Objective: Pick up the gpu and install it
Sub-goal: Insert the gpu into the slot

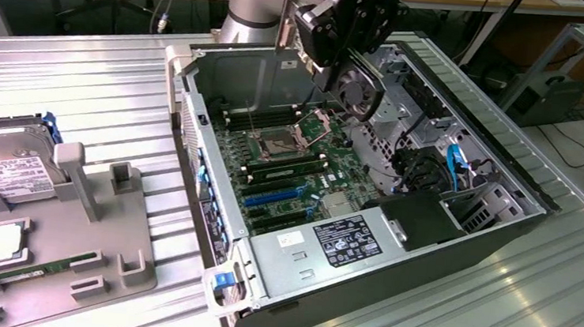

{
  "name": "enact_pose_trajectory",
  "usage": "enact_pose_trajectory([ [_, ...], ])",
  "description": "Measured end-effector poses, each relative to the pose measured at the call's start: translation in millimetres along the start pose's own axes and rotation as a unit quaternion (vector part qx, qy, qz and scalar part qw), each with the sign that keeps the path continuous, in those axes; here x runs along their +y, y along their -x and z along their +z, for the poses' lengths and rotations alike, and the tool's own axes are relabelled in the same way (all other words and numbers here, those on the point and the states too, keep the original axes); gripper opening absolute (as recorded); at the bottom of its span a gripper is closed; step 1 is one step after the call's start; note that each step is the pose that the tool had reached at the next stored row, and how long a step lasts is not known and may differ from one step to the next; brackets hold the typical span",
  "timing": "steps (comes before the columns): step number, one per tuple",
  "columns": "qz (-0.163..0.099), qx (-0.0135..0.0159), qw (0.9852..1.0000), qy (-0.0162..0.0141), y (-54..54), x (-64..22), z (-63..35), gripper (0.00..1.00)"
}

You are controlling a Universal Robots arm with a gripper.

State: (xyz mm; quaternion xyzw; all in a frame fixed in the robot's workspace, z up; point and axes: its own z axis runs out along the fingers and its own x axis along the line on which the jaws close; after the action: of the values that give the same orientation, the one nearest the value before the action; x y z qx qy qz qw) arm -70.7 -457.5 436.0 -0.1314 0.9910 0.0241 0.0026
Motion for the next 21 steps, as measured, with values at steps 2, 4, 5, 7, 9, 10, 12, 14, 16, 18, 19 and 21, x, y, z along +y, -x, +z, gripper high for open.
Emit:
enact_pose_trajectory([
  [2,-0.014,0.0006,0.9999,0.0002,0.0,0.0,0.1,0.29],
  [4,-0.027,0.0012,0.9996,0.0004,0.0,0.0,0.1,0.29],
  [5,-0.039,0.0018,0.9992,0.0005,0.0,0.0,0.0,0.29],
  [7,-0.052,0.0024,0.9987,0.0007,0.0,0.0,0.1,0.29],
  [9,-0.065,0.003,0.9979,0.0008,0.0,0.0,0.1,0.29],
  [10,-0.073,0.0034,0.9973,0.0009,0.0,0.0,0.1,0.29],
  [12,-0.098,0.0046,0.9952,0.0012,0.0,0.0,0.1,0.29],
  [14,-0.12,0.0056,0.9928,0.0014,0.0,0.0,0.1,0.29],
  [16,-0.144,0.0067,0.9896,0.0017,0.0,0.0,0.1,0.29],
  [18,-0.159,0.0075,0.9872,0.0019,0.0,0.0,0.2,0.29],
  [19,-0.175,0.0082,0.9846,0.0021,0.0,0.0,0.2,0.29],
  [21,-0.191,0.009,0.9816,0.0022,0.0,0.0,0.2,0.29],
])
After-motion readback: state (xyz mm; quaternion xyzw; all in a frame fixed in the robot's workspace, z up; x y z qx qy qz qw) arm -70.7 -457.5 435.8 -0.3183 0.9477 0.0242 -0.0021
